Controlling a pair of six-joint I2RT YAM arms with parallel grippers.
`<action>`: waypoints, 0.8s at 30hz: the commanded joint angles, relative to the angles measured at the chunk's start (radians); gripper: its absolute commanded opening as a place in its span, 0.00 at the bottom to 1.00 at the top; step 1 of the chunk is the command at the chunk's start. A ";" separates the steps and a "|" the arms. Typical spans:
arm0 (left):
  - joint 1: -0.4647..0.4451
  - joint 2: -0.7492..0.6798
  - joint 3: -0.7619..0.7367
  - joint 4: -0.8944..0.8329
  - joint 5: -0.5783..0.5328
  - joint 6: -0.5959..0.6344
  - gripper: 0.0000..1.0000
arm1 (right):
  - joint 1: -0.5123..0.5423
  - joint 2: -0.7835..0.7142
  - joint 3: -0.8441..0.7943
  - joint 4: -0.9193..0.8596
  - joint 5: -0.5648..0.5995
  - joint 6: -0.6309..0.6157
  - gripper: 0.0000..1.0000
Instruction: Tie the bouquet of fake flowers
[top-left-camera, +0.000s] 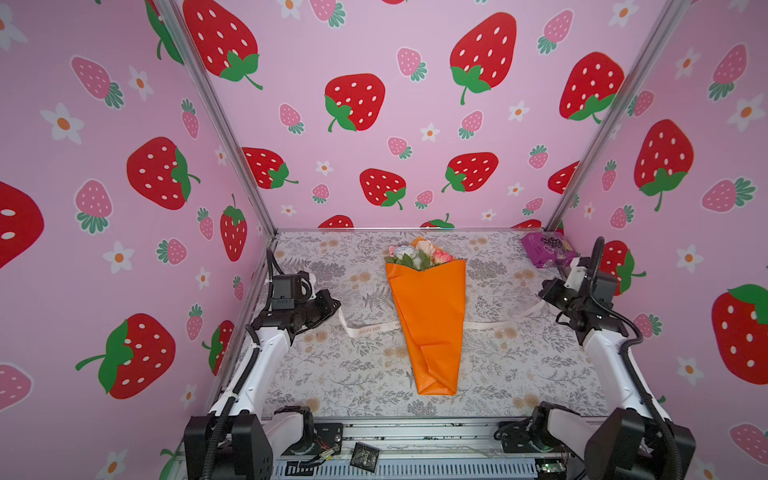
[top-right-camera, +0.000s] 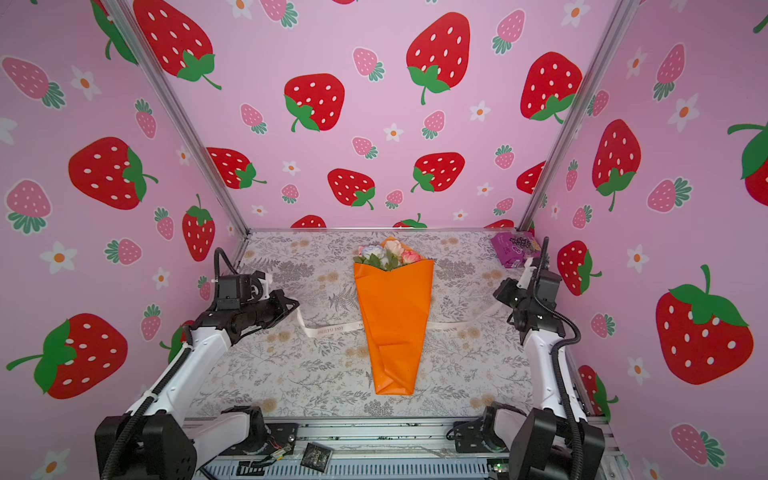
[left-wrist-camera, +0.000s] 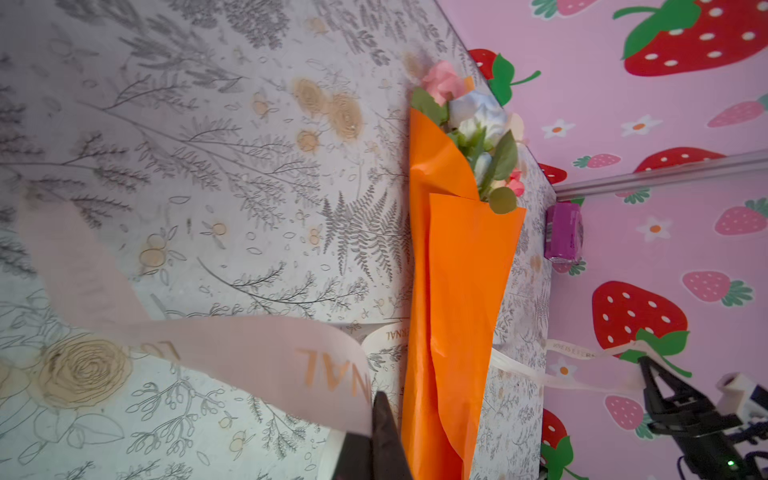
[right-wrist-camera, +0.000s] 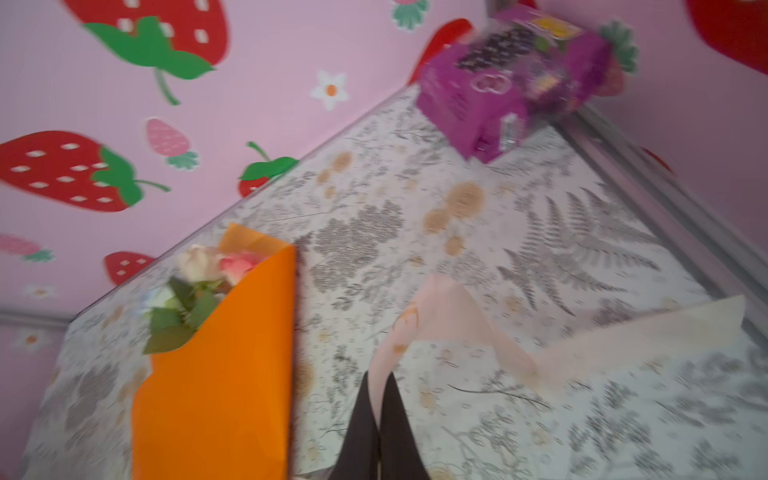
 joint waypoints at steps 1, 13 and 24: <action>-0.075 -0.028 0.105 -0.051 -0.060 0.056 0.00 | 0.152 0.016 0.092 -0.019 -0.081 -0.013 0.00; -0.353 0.040 0.240 -0.064 -0.170 0.183 0.00 | 0.713 0.396 0.476 -0.102 -0.060 -0.137 0.00; -0.375 -0.118 0.098 0.068 -0.350 0.057 0.00 | 1.017 0.723 0.642 -0.043 -0.194 -0.123 0.00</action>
